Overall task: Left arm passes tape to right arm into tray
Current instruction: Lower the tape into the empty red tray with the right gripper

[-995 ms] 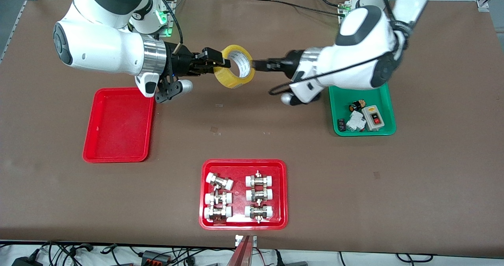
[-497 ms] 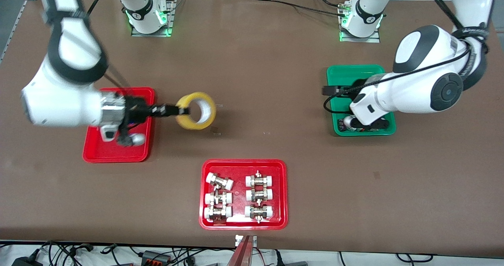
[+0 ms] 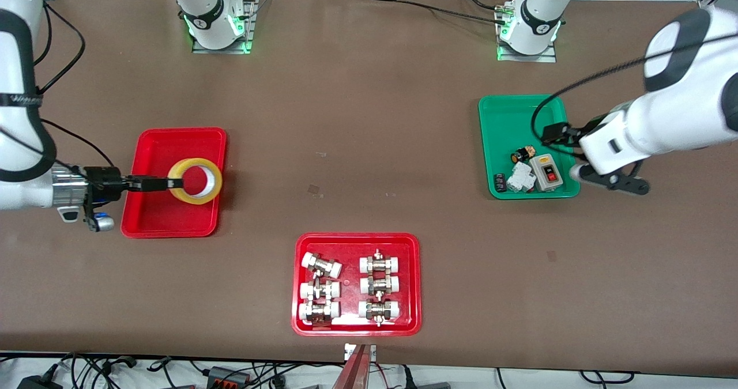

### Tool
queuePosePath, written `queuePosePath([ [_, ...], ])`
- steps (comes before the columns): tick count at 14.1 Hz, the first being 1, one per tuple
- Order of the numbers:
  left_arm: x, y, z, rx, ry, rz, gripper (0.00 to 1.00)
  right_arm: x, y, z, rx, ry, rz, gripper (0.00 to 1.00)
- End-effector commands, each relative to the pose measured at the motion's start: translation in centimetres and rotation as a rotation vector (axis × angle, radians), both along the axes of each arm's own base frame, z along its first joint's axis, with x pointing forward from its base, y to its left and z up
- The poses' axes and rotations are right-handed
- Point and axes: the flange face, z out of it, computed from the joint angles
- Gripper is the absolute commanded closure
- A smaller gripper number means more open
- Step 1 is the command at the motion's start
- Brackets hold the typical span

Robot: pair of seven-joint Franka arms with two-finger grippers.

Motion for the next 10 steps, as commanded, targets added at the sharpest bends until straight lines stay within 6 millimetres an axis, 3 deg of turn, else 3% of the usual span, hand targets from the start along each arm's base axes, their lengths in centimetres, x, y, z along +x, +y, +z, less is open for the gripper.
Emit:
queuePosePath([
  [1, -3.6, 0.0, 6.1, 0.07, -0.088, -0.027, 0.0, -1.6, -4.4, -3.8, 0.089, -0.009, 0.034, 0.67],
  [3, -5.3, 1.3, 8.0, 0.086, -0.087, 0.006, 0.0, -2.7, -7.1, -6.6, 0.113, -0.014, 0.04, 0.67],
  [6, -8.5, 1.7, 9.4, 0.104, -0.09, 0.015, 0.0, -3.5, -8.7, -9.5, 0.143, -0.041, 0.064, 0.66],
  [10, -7.3, 3.5, 9.1, 0.121, -0.091, 0.005, 0.0, -4.0, -10.1, -10.9, 0.121, -0.069, 0.103, 0.63],
])
